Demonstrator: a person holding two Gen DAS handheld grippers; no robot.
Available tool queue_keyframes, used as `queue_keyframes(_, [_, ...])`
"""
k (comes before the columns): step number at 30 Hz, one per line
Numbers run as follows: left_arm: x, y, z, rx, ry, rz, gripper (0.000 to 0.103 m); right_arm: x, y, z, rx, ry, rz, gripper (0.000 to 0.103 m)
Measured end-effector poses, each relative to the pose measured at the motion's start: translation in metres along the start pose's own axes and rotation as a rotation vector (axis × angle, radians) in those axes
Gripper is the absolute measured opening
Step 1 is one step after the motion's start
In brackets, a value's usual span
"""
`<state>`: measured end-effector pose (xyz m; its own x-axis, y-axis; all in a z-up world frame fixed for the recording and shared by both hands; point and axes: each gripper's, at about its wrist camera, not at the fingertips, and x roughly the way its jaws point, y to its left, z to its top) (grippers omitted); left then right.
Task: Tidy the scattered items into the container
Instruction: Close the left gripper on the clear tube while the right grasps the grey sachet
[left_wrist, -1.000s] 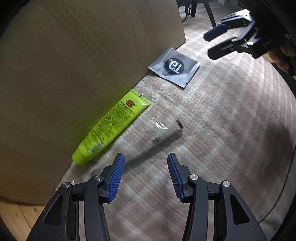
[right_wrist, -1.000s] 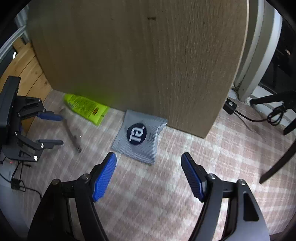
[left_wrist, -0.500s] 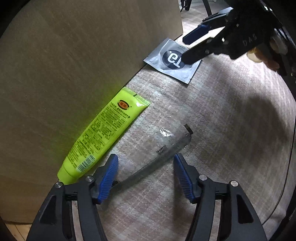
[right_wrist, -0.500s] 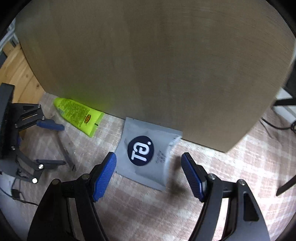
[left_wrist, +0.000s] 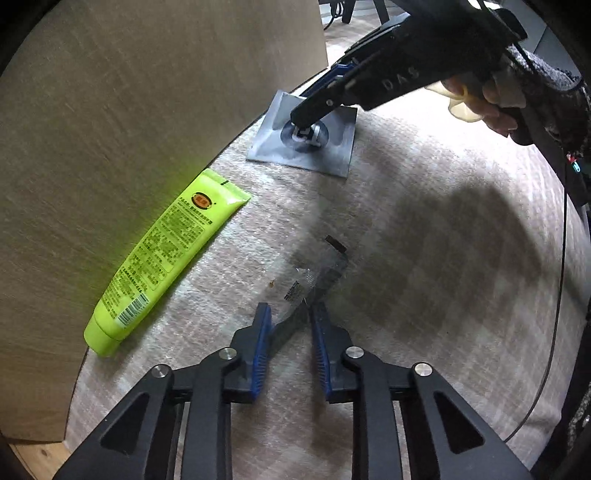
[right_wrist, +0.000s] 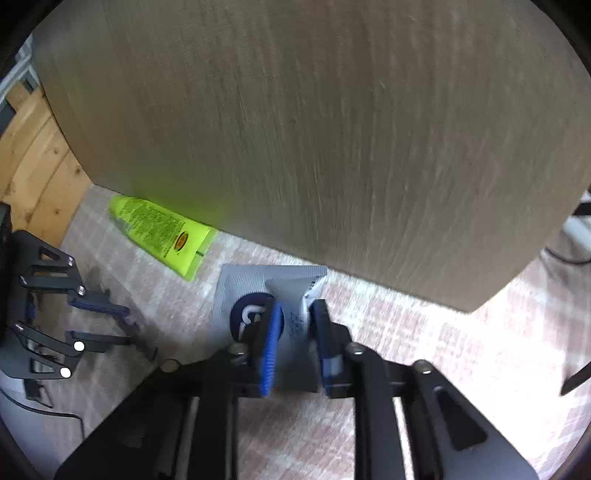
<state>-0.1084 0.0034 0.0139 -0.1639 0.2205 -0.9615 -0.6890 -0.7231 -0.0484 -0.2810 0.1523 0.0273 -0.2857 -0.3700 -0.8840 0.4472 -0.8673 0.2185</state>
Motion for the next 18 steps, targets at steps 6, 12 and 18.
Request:
queue_keyframes(6, [-0.006, -0.010, -0.008, -0.041, -0.022, -0.003, 0.008, -0.011, -0.004, -0.013, 0.025, -0.021, 0.037, 0.008])
queue_keyframes(12, [-0.027, -0.015, -0.017, -0.115, -0.079, -0.014, 0.000, -0.031, -0.009, -0.026, 0.051, -0.063, 0.060, 0.005])
queue_keyframes(18, [-0.047, -0.024, -0.022, -0.161, -0.122, 0.007, 0.000, -0.065, -0.024, -0.040, 0.070, -0.120, 0.075, 0.005])
